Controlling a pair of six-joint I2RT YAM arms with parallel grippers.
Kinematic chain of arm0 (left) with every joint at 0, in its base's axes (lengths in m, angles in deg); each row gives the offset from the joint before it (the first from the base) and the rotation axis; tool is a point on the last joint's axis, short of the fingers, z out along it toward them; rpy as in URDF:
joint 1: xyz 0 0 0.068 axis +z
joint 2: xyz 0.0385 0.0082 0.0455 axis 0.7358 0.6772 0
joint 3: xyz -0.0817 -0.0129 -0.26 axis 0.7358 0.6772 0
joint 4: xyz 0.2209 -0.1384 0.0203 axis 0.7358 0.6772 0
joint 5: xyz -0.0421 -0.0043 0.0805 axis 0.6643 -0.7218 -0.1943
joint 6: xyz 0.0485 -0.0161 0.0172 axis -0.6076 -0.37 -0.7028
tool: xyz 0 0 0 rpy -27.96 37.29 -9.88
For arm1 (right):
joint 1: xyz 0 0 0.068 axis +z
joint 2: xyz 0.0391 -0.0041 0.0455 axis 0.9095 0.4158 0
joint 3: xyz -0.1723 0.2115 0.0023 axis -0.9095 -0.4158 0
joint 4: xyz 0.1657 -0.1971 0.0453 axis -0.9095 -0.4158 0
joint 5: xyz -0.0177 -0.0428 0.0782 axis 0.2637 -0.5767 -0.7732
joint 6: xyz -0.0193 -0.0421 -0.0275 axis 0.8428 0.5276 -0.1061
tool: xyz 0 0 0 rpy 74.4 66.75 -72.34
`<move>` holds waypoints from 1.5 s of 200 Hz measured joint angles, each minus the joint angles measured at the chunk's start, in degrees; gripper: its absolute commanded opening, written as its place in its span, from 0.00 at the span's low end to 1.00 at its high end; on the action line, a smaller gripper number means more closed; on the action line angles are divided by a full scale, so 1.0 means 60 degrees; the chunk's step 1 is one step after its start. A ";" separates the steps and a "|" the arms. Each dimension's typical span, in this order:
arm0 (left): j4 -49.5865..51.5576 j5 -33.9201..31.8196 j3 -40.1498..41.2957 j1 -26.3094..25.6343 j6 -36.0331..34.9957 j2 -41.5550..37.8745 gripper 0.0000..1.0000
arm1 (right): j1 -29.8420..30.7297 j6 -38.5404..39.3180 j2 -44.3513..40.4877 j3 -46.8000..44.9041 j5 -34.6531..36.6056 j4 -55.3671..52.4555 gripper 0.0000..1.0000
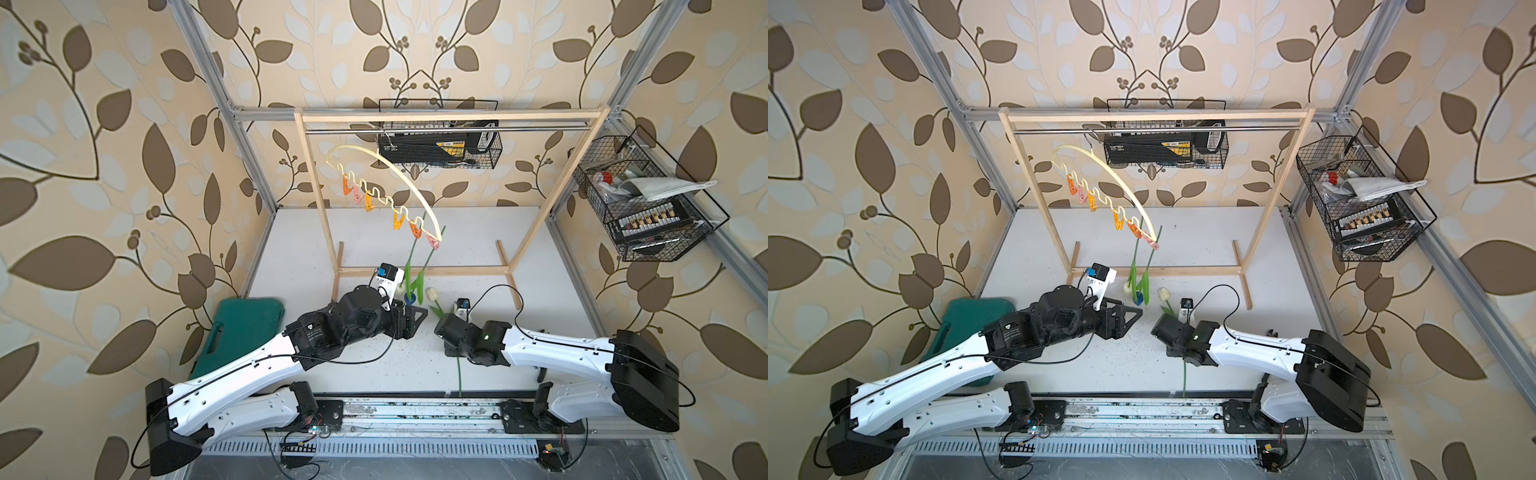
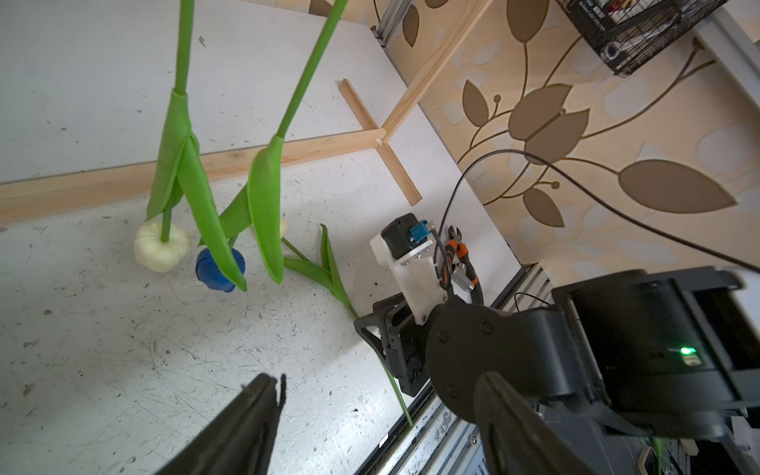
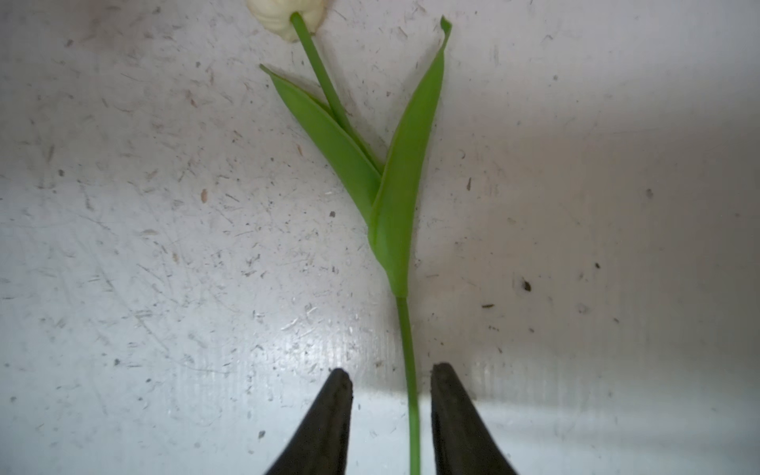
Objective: Dry the flowers on a clothes hanger
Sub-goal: Pick up the flower at the center of the board.
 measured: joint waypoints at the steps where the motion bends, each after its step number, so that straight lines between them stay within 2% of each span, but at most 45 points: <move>1: 0.0000 -0.0004 0.0000 0.0000 0.0000 -0.0007 0.79 | 0.0000 0.0000 0.0011 -0.0011 0.0004 0.0004 0.33; 22: 0.0000 -0.0007 0.0000 0.0000 0.0011 -0.0259 0.79 | 0.0000 -0.0004 0.0313 -0.0306 -0.0007 0.0321 0.31; 42: 0.0000 -0.0044 0.0000 0.0000 0.0025 -0.0277 0.79 | 0.0018 -0.0073 0.0616 -0.0514 0.0026 0.0812 0.25; 95: 0.0018 -0.0186 0.0000 0.0000 0.0029 -0.0226 0.79 | 0.0018 -0.0652 0.0605 -0.0743 0.0229 0.1712 0.00; 120: 0.0015 -0.0135 0.0000 0.0000 0.0022 -0.0193 0.79 | -0.0004 -0.0892 -0.0098 -0.0903 0.0321 0.0987 0.00; 141: 0.0000 0.0076 0.0000 0.0000 -0.0004 -0.0015 0.79 | -0.0277 -0.0969 -0.1384 -0.0907 0.0328 0.0474 0.00; 164: -0.0091 0.0423 0.0000 0.0000 -0.0062 0.0255 0.79 | -0.1151 -0.1064 -0.3184 -0.0911 0.0076 0.0306 0.00; 183: -0.0379 0.0892 0.0000 0.0000 -0.0146 0.0528 0.81 | -0.2127 -0.1366 -0.4597 -0.0987 -0.0601 0.0474 0.00; 206: -0.0827 0.1625 -0.0004 0.0000 -0.0331 0.1056 0.83 | -0.3191 -0.1993 -0.5584 -0.1166 -0.1548 0.0718 0.00; 235: -0.1260 0.2364 -0.0036 -0.0011 -0.0514 0.2025 0.84 | -0.3508 -0.2605 -0.5635 -0.1115 -0.2244 0.0885 0.00; 300: -0.1938 0.3100 -0.0171 -0.0011 -0.0372 0.3479 0.81 | -0.3486 -0.2725 -0.4743 -0.0226 -0.2739 0.1220 0.00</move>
